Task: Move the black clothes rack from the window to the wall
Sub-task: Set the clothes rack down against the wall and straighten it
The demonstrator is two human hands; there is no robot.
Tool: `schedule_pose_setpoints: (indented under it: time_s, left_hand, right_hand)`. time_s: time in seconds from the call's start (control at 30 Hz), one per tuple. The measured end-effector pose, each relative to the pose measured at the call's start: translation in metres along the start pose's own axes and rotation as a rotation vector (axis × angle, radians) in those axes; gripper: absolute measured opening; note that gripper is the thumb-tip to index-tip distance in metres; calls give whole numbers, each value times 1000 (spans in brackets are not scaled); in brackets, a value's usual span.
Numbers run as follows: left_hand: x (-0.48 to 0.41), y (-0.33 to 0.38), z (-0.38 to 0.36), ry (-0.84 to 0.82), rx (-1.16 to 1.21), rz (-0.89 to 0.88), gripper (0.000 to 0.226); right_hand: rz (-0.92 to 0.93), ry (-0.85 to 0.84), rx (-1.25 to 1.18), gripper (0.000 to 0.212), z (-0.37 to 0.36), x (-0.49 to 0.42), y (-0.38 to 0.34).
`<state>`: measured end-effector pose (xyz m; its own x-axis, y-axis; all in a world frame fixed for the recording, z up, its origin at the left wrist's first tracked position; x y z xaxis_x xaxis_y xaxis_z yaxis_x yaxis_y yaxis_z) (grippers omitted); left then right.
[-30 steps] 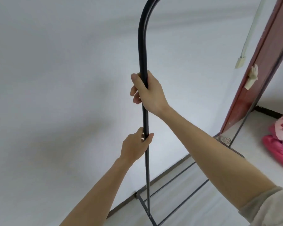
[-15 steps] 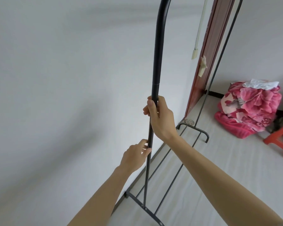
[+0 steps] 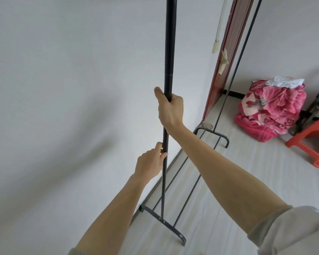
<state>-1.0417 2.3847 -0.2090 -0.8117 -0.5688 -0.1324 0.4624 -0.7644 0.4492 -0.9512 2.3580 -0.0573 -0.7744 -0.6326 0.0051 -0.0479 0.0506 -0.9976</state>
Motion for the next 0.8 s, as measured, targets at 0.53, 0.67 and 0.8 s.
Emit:
schedule_pose_setpoints:
  time_s: [0.53,0.67,0.8]
  left_hand:
    - [-33,-6,-1,23,-160,-27,28]
    - [-47,13,-8,2,-158,-34,28]
    - [-67,31,-16,-8,-99,13,26]
  right_hand:
    - [-7,-138,0,53,1,-42,0]
    - [-23,-133,-15,55,24,-48,-3]
    - [-36,-154,5,56,46,-61,-9]
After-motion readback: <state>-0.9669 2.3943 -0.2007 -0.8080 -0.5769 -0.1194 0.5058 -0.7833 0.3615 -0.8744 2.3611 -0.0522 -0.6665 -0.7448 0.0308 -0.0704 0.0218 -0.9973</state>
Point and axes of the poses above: each hand's wrist, its own x-axis away from the middle knuckle, its own z-axis out of the back of the hand, y = z × x, the point moved 4 cm from there along -x, towards the middle knuckle, and after that the axes turned 5 degrees about -z, right-handed, at the moved point
